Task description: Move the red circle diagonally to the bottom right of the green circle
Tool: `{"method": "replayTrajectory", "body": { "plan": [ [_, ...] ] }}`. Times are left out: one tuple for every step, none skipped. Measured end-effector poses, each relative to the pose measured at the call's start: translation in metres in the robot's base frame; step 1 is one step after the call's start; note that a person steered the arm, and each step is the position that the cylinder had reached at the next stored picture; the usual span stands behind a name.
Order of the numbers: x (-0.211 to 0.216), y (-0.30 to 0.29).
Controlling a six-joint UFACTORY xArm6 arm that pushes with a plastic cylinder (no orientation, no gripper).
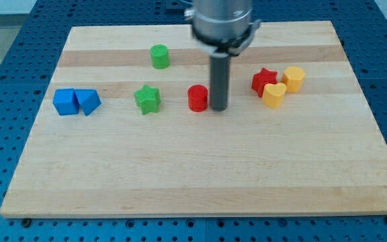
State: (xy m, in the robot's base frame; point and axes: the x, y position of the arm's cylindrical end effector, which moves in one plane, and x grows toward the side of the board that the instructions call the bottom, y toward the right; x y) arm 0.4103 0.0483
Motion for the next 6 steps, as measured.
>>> {"method": "replayTrajectory", "body": {
  "plan": [
    [-0.034, 0.021],
    [-0.008, 0.021],
    [0.027, 0.014],
    [0.054, -0.014],
    [0.054, -0.046],
    [0.015, -0.049]
  ]
}}
